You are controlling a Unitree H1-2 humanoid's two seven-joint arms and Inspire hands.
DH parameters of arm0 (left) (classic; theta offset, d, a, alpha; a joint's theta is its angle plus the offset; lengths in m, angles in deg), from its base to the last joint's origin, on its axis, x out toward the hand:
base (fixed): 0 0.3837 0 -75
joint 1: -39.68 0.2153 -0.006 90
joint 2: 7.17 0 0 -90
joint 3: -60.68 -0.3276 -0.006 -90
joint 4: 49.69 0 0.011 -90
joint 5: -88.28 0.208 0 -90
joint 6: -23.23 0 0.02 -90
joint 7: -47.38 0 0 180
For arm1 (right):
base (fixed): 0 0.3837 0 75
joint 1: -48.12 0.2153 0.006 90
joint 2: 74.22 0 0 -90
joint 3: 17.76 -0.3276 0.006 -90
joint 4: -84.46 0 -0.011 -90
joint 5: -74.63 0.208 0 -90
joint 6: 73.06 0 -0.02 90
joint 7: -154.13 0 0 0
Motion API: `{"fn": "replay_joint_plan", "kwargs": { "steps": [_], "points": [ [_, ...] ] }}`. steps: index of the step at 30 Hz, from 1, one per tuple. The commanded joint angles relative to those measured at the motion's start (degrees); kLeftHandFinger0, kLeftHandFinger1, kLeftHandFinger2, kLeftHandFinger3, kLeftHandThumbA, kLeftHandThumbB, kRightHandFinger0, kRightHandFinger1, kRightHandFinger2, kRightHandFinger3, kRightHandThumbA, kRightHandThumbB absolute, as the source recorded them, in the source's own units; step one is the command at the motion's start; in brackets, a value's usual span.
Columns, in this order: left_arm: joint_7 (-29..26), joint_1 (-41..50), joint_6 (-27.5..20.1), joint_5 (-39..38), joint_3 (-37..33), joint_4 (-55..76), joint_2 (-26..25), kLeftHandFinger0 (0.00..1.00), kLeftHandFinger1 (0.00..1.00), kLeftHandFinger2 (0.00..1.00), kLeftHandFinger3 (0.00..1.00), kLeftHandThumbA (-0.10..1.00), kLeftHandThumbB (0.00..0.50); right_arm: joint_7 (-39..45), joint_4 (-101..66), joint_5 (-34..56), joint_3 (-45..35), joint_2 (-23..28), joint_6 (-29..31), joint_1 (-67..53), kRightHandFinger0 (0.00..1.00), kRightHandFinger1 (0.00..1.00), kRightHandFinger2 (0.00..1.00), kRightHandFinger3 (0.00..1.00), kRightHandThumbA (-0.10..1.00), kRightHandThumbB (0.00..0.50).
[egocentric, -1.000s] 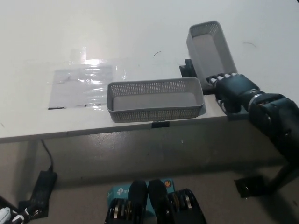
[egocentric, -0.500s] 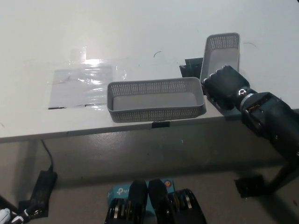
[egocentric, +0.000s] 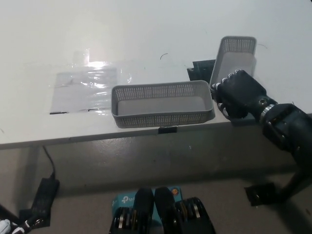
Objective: The robot uses its right hand to pick up the grey box kept on the middle on the desk and place it on top of another box next to it in a right angle
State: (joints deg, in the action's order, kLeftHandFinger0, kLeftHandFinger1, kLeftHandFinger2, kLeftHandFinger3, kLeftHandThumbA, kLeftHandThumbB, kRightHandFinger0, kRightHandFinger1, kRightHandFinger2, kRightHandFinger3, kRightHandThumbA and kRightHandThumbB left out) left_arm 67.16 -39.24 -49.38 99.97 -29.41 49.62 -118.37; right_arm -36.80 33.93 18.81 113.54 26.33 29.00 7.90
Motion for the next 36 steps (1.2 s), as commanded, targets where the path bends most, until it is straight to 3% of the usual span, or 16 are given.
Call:
{"fn": "replay_joint_plan", "kwargs": {
  "steps": [1,4,8,11,13,15,16,17,19,20,21,23,25,30,32,36],
  "points": [
    [0.52,1.18,-0.29,-0.21,0.92,1.77,-1.84,0.05,0.13,0.11,0.06,1.00,0.255,-7.76,-2.99,-0.39,-3.01,2.40,4.79,1.84,0.00,0.01,0.31,0.23,-0.10,0.241],
    [0.21,1.40,0.49,0.91,0.65,2.13,-2.00,0.10,0.13,0.11,0.07,1.00,0.243,-5.49,-4.44,1.44,-5.26,3.54,5.79,2.15,0.00,0.00,0.30,0.21,-0.10,0.308],
    [0.69,1.30,-0.12,0.01,0.89,1.90,-2.22,0.01,0.15,0.14,0.07,1.00,0.278,-3.71,-6.70,0.64,-7.65,6.37,6.14,3.46,0.00,0.02,0.34,0.28,-0.10,0.272],
    [0.79,1.26,0.22,-0.45,1.07,1.76,-2.01,0.00,0.15,0.11,0.04,1.00,0.304,-1.86,-12.54,1.03,-10.15,8.87,6.75,3.86,0.00,0.00,0.24,0.10,-0.10,0.266],
    [0.84,0.45,0.78,0.17,0.84,1.68,-2.38,0.00,0.16,0.11,0.03,1.00,0.293,0.36,-15.15,1.88,-11.73,9.13,5.99,4.18,0.00,0.00,0.21,0.02,-0.10,0.325],
    [0.91,0.35,0.56,-0.17,1.00,1.49,-2.39,0.00,0.16,0.12,0.03,1.00,0.266,3.34,-17.93,3.33,-13.20,9.02,5.76,4.74,0.00,0.00,0.21,0.05,-0.10,0.372],
    [0.94,0.18,0.05,0.02,0.81,1.10,-2.53,0.00,0.16,0.14,0.06,1.00,0.292,5.12,-18.39,5.93,-14.31,7.90,6.14,5.30,0.00,0.00,0.19,0.23,-0.10,0.233],
    [0.99,0.06,0.08,0.07,0.77,0.98,-2.58,0.00,0.16,0.14,0.07,1.00,0.293,5.44,-18.21,6.04,-14.71,7.57,6.35,5.31,0.00,0.00,0.16,0.19,-0.10,0.164],
    [0.93,0.01,-0.58,-0.05,0.78,0.52,-2.57,0.00,0.17,0.17,0.08,1.00,0.306,5.63,-16.85,7.90,-14.80,5.88,8.85,5.53,0.00,0.00,0.14,0.28,-0.10,0.049],
    [1.05,0.27,0.03,-0.59,1.12,0.48,-2.46,0.00,0.18,0.17,0.07,1.00,0.325,8.53,-17.44,10.23,-14.93,4.63,8.29,5.22,0.00,0.00,0.17,0.12,-0.10,0.030],
    [0.98,0.24,-0.08,-0.40,1.04,0.38,-2.53,0.00,0.18,0.17,0.07,1.00,0.307,9.46,-18.61,12.32,-15.29,2.86,8.26,4.55,0.00,0.00,0.16,0.02,-0.10,0.084],
    [0.95,0.24,0.04,-0.16,0.97,0.43,-2.57,0.02,0.18,0.16,0.07,1.00,0.294,11.31,-19.74,14.91,-15.99,1.03,8.15,3.92,0.00,0.00,0.19,0.00,-0.10,0.253],
    [1.15,0.31,0.60,-0.10,0.97,0.72,-2.64,0.05,0.18,0.15,0.06,1.00,0.309,13.39,-20.76,18.38,-16.42,-1.71,8.15,3.41,0.00,0.01,0.27,0.03,-0.10,0.319],
    [1.28,-0.08,1.23,0.65,0.33,0.80,-2.38,0.11,0.17,0.13,0.05,1.00,0.289,17.01,-21.92,19.99,-16.69,-5.94,5.55,2.21,0.00,0.00,0.29,0.11,-0.10,0.284],
    [0.98,-0.06,0.34,0.71,0.07,0.31,-1.87,0.04,0.17,0.13,0.05,1.00,0.269,15.93,-20.65,20.57,-16.24,-7.97,8.26,1.73,0.00,0.00,0.28,0.10,-0.10,0.317],
    [1.06,-0.28,0.92,0.45,0.03,0.19,-1.53,0.00,0.17,0.13,0.03,1.00,0.279,17.24,-18.93,20.63,-15.20,-11.26,8.60,1.74,0.00,0.00,0.31,0.19,-0.10,0.274]
  ]
}}
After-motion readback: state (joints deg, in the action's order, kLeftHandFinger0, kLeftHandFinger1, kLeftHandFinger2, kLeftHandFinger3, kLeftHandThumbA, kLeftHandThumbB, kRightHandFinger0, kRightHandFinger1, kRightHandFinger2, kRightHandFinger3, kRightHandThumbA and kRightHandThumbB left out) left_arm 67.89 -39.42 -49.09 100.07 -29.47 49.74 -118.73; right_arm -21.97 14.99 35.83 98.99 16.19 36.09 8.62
